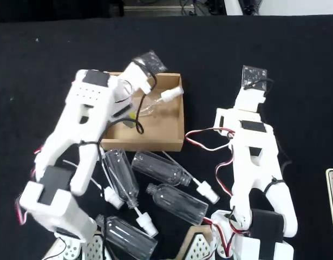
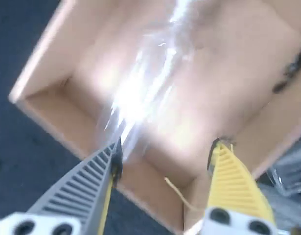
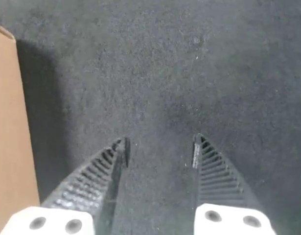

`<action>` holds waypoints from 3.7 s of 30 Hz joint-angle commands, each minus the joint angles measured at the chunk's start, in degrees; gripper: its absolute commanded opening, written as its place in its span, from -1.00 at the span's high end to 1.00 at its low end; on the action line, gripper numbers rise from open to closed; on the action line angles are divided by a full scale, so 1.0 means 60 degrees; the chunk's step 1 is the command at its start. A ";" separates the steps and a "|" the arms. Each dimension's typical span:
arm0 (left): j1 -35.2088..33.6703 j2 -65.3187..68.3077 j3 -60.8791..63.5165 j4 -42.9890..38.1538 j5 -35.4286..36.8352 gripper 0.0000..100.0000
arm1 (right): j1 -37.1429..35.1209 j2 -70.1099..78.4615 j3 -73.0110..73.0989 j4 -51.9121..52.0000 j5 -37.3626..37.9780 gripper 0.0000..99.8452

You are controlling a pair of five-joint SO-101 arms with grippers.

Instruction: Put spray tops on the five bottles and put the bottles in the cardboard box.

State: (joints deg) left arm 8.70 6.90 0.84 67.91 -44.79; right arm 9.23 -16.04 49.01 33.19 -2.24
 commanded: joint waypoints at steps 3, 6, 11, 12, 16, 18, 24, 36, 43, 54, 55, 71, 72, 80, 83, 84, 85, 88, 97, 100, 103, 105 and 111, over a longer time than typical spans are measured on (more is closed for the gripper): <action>0.0139 0.1026 -0.1194 -0.0733 -0.0147 0.47 | 0.0190 -0.0505 -0.0066 -0.0293 0.0015 0.63; 0.0168 0.1304 -0.1560 -0.0747 -0.0190 0.47 | 0.0190 -0.0505 -0.0081 -0.0293 0.0015 0.63; 0.0168 0.1363 -0.1546 -0.0718 -0.0205 0.47 | 0.0176 -0.0505 -0.0095 -0.0249 0.0015 0.63; 0.0168 0.1377 -0.1546 -0.0703 -0.0205 0.47 | 0.0176 -0.0505 -0.0095 -0.0249 0.0015 0.63; 0.0168 0.1392 -0.1311 -0.0791 -0.0205 0.47 | 0.0161 -0.0505 -0.0095 -0.0249 0.0015 0.63; 0.0168 0.1392 -0.1048 -0.0996 -0.0205 0.47 | 0.0161 -0.0505 -0.0095 -0.0249 0.0015 0.63; 0.0154 0.1304 0.0051 -0.2095 -0.0147 0.47 | 0.0147 -0.0505 -0.0066 -0.0249 0.0015 0.63; 0.0168 0.1055 -0.0183 -0.1553 -0.0132 0.90 | 0.0147 -0.0505 -0.0051 -0.0264 0.0015 0.63; 0.0183 0.0352 -0.0095 -0.1436 0.0220 0.88 | 0.0147 -0.0505 -0.0051 -0.0278 0.0015 0.63; 0.0476 -0.0454 0.0271 -0.1729 0.1216 0.88 | 0.0161 -0.0505 -0.0051 -0.0278 0.0015 0.63; 0.0491 -0.0469 0.0286 -0.1685 0.1245 0.88 | 0.0161 -0.0505 -0.0051 -0.0278 0.0015 0.63; 0.0286 -0.4103 0.3612 -0.3077 0.2168 0.88 | 0.0176 -0.0505 -0.0037 -0.0278 0.0000 0.63; 0.0271 -0.4396 0.4051 -0.3399 0.2330 0.88 | 0.0190 -0.0505 -0.0037 -0.0278 -0.0015 0.63; 0.0212 -0.7634 0.6864 -0.5084 0.3209 0.88 | 0.0571 -0.0505 -0.0110 -0.0308 -0.0073 0.63; -0.0212 -0.8952 0.7509 -0.5392 0.3267 0.88 | 0.0630 -0.0505 -0.0125 -0.0308 -0.0396 0.63; -0.0374 -0.9304 0.7729 -0.5524 0.3429 0.88 | 0.0630 -0.0505 -0.0125 -0.0308 -0.0425 0.63; -0.0623 -0.9685 0.7993 -0.5656 0.3707 0.88 | 0.0615 -0.0505 -0.0125 -0.0308 -0.0454 0.63; -0.1473 -1.0769 0.8857 -0.6125 0.4806 0.88 | 0.0601 -0.0505 -0.0110 -0.0308 -0.0454 0.63; -0.5912 -1.2278 1.1465 -0.8234 0.7399 0.88 | 0.0557 -0.0505 -0.0066 -0.0308 -0.0454 0.63; -0.6996 -1.1824 1.1509 -0.8293 0.7326 0.88 | 0.0557 -0.0505 -0.0066 -0.0308 -0.0454 0.63; -0.7568 -1.1209 1.1480 -0.8674 0.7399 0.88 | 0.0557 -0.0505 -0.0095 -0.0278 -0.0469 0.63; -0.7421 -1.0872 1.1451 -0.8879 0.7399 0.88 | 0.0601 -0.0579 -0.0139 -0.0234 -0.0454 0.63; -0.6425 -1.0242 1.1407 -0.8982 0.7414 0.88 | -0.0161 -0.0462 -0.2059 0.2227 0.2330 0.63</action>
State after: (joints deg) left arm -31.82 -55.25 70.81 15.43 -1.01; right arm 11.52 -16.04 44.26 39.60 2.59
